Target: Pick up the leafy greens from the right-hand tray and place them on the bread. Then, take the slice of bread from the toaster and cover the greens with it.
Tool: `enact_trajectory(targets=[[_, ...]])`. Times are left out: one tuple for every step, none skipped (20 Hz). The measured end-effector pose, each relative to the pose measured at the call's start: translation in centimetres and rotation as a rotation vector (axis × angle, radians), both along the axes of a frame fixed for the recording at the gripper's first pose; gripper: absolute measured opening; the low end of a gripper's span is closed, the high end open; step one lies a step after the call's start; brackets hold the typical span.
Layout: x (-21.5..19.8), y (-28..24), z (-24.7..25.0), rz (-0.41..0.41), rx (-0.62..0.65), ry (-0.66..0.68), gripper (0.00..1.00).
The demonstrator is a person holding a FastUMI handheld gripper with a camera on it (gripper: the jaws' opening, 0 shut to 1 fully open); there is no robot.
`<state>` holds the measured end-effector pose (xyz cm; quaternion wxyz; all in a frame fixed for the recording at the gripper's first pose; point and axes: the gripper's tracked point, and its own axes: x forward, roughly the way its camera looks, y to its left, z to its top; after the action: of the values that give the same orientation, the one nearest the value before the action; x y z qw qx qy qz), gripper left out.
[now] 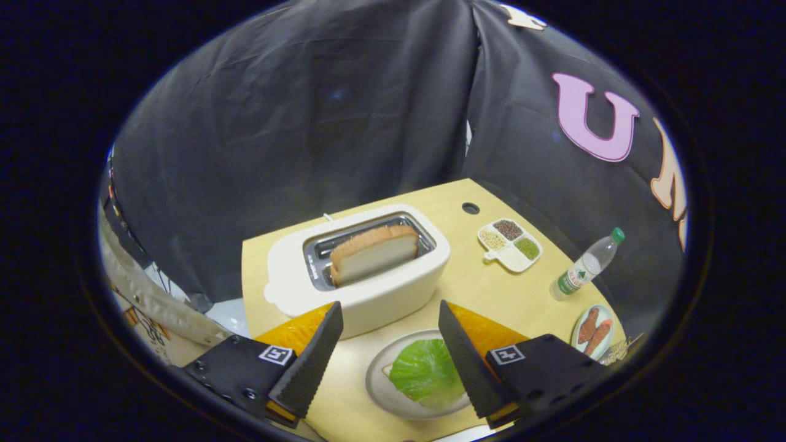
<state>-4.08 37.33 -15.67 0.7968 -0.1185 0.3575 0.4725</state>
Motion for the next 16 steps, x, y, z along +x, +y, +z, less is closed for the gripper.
enact_trajectory(targets=[[0.2,0.5,0.3,-0.014,0.012,0.015,1.00],[0.2,1.1,0.6,-0.023,0.029,0.034,1.00],[0.3,1.7,0.9,-0.029,0.045,0.052,1.00],[0.2,2.4,1.2,-0.031,0.065,0.069,1.00],[0.3,3.0,1.6,-0.037,0.081,0.085,1.00],[0.6,3.4,1.7,-0.047,0.091,0.101,1.00],[0.7,3.7,1.7,-0.058,0.096,0.115,1.00],[0.8,4.1,1.7,-0.071,0.098,0.130,1.00],[1.0,4.5,1.5,-0.078,0.099,0.140,0.99],[1.4,4.7,1.3,-0.090,0.096,0.141,0.99],[1.5,5.0,1.1,-0.099,0.091,0.151,0.98],[1.5,5.4,0.8,-0.108,0.094,0.167,0.97],[1.6,5.8,0.5,-0.118,0.096,0.183,0.97],[1.6,6.0,0.3,-0.128,0.092,0.198,0.97],[1.8,6.4,0.3,-0.136,0.094,0.212,0.97],[1.9,6.7,0.3,-0.146,0.100,0.223,0.97]])
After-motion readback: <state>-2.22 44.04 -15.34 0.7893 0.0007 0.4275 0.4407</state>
